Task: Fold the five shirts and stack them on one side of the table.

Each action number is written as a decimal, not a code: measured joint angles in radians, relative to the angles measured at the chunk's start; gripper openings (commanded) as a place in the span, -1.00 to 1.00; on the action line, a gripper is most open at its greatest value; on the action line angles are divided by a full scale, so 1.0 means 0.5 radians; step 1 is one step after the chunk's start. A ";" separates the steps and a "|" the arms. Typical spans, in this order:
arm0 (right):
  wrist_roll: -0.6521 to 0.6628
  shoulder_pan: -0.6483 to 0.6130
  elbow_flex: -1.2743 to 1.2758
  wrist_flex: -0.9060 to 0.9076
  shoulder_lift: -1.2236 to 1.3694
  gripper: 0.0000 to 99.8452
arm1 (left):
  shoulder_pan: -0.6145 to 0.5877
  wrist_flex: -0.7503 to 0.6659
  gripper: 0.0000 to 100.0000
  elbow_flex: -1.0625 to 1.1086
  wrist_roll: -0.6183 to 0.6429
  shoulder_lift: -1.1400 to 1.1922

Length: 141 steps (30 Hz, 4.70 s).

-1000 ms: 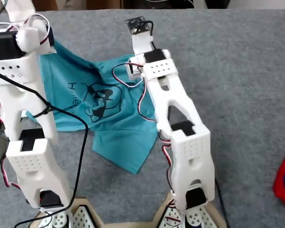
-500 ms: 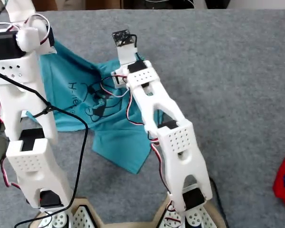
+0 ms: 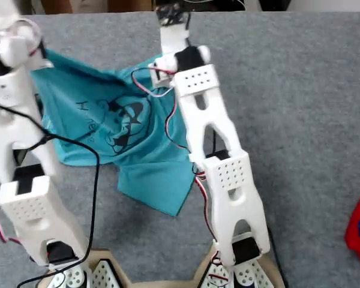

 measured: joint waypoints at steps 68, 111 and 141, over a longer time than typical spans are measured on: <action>0.770 0.816 2.553 -0.282 -3.385 -0.99 | 0.058 -0.080 -0.96 2.885 -0.061 -3.305; 0.359 0.276 3.075 -0.918 -2.160 -0.70 | 0.347 -1.166 -0.96 3.673 0.150 -1.513; 0.359 0.703 1.697 0.313 -0.163 -0.98 | 0.359 -0.813 -0.96 3.394 0.166 -1.145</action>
